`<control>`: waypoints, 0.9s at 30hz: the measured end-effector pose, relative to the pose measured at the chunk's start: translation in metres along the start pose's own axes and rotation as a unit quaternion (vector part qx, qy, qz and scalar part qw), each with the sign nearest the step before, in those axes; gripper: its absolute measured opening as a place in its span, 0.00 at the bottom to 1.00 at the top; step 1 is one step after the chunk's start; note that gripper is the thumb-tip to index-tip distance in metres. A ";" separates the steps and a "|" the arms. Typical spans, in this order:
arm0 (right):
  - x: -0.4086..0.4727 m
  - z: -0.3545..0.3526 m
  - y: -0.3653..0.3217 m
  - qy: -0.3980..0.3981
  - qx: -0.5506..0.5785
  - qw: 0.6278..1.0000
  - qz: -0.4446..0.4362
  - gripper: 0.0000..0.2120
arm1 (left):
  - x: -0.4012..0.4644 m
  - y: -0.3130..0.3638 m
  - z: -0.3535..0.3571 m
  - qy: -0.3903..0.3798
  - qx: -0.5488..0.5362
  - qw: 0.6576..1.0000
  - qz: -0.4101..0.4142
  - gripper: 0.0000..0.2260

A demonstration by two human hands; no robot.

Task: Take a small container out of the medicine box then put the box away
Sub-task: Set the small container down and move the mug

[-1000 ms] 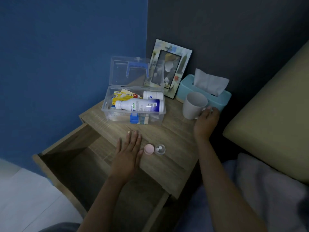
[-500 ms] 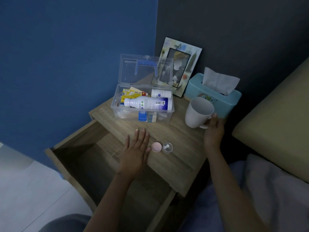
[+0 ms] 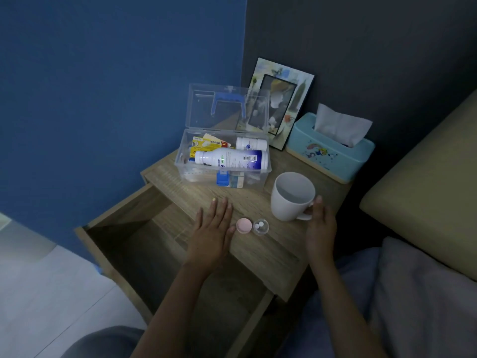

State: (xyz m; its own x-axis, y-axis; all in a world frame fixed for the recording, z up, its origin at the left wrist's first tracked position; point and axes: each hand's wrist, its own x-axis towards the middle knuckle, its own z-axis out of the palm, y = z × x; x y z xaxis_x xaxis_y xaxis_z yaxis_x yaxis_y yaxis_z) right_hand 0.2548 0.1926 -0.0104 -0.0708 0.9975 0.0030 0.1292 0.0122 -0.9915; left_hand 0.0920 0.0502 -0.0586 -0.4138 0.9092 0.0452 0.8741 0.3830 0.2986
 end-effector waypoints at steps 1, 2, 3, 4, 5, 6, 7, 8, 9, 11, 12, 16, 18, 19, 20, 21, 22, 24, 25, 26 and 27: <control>0.000 0.000 0.000 -0.001 0.008 1.000 0.003 0.15 | 0.000 0.000 0.000 -0.001 -0.001 1.000 0.001 0.36; -0.001 0.000 0.000 -0.003 0.019 1.000 0.006 0.14 | 0.000 0.000 0.000 -0.001 -0.002 1.000 0.001 0.36; -0.001 0.000 0.000 -0.005 0.027 1.000 0.010 0.12 | 0.000 0.000 -0.001 -0.001 -0.002 1.000 0.001 0.37; -0.001 0.000 0.000 -0.009 0.031 0.999 0.014 0.12 | 0.000 0.000 -0.001 -0.001 -0.003 1.000 0.001 0.37; -0.001 -0.001 0.000 -0.011 0.033 0.999 0.015 0.12 | 0.000 0.001 -0.001 -0.001 -0.002 1.000 0.000 0.37; -0.001 -0.001 -0.001 -0.013 0.032 0.999 0.013 0.12 | 0.000 0.001 -0.001 -0.003 -0.001 1.000 -0.001 0.37; 0.000 -0.002 -0.001 -0.014 0.027 0.999 0.011 0.12 | 0.000 0.001 -0.002 -0.005 0.001 1.000 -0.002 0.36; 0.001 -0.002 -0.001 -0.015 0.019 1.000 0.009 0.12 | 0.000 0.001 -0.002 -0.008 0.002 1.000 -0.003 0.36; 0.003 -0.002 -0.001 -0.015 0.015 1.000 0.011 0.12 | 0.000 0.001 -0.001 -0.009 0.003 1.000 -0.003 0.36; 0.008 -0.003 -0.002 -0.015 0.017 1.000 0.018 0.13 | 0.000 0.001 -0.002 -0.005 0.001 1.000 -0.001 0.36; 0.010 -0.003 -0.002 -0.017 0.016 0.999 0.023 0.14 | 0.000 0.001 -0.002 -0.004 -0.001 1.000 -0.001 0.36; 0.010 -0.006 -0.026 0.004 -0.022 1.000 -0.015 0.12 | -0.002 0.001 -0.013 0.032 -0.077 0.996 -0.021 0.33; 0.014 -0.003 -0.052 0.021 -0.028 0.995 -0.089 0.13 | 0.000 0.002 -0.028 0.129 -0.125 0.982 -0.051 0.31; 0.019 0.002 -0.068 0.016 -0.020 0.993 -0.116 0.13 | 0.003 0.001 -0.036 0.182 -0.140 0.971 -0.066 0.30; 0.027 0.012 -0.083 0.000 -0.011 0.992 -0.127 0.12 | 0.008 -0.002 -0.044 0.224 -0.150 0.960 -0.079 0.28; 0.035 0.025 -0.098 -0.025 -0.005 0.991 -0.128 0.11 | 0.014 -0.005 -0.052 0.251 -0.159 0.950 -0.093 0.27; 0.047 0.042 -0.111 -0.053 -0.009 0.992 -0.116 0.11 | 0.023 -0.010 -0.059 0.263 -0.170 0.944 -0.108 0.27; 0.080 0.083 -0.125 -0.111 -0.037 0.990 -0.077 0.16 | 0.043 -0.021 -0.072 0.255 -0.212 0.932 -0.146 0.28; 0.096 0.103 -0.127 -0.138 -0.057 0.987 -0.056 0.19 | 0.053 -0.027 -0.076 0.239 -0.235 0.927 -0.169 0.28; 0.110 0.122 -0.129 -0.156 -0.082 0.984 -0.031 0.23 | 0.062 -0.032 -0.080 0.221 -0.253 0.923 -0.187 0.28; 0.122 0.138 -0.129 -0.172 -0.097 0.980 -0.001 0.27 | 0.071 -0.037 -0.082 0.199 -0.270 0.920 -0.201 0.29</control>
State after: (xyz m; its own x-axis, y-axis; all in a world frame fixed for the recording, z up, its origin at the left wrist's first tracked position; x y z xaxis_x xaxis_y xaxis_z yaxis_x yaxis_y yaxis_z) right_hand 0.0935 0.3026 0.1000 -0.3970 0.9151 -0.0711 0.3109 0.0612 -0.9485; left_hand 0.0092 0.0870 0.0115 -0.8305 0.5387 0.1419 0.4213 0.4408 0.7926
